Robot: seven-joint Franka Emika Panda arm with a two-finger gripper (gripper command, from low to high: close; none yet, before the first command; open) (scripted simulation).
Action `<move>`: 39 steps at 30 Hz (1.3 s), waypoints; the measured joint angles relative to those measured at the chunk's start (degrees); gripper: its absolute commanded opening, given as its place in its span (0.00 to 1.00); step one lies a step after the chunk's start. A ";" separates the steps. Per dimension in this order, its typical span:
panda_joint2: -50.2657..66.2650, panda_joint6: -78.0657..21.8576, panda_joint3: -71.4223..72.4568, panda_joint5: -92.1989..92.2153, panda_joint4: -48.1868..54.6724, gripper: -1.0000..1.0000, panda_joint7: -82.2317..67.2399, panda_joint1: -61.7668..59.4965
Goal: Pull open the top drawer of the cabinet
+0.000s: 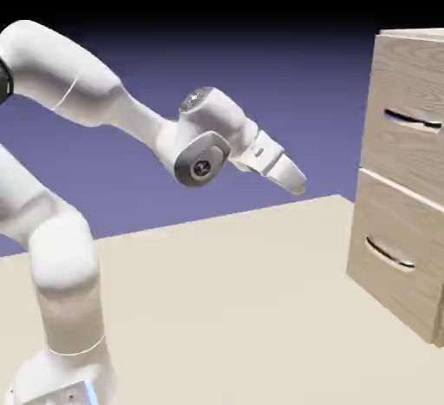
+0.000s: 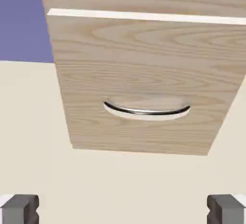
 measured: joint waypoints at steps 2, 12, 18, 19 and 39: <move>-1.98 -1.27 -2.28 -4.98 1.33 0.50 -0.78 3.28; -11.88 -7.64 -13.71 -29.90 8.01 0.50 -4.68 19.67; -17.82 -11.45 -20.56 -44.85 12.01 0.50 -7.02 29.50; -18.81 -12.09 -21.70 -47.34 12.68 0.50 -7.41 31.14; -38.62 -24.81 -44.55 -97.18 26.02 0.50 -15.20 63.92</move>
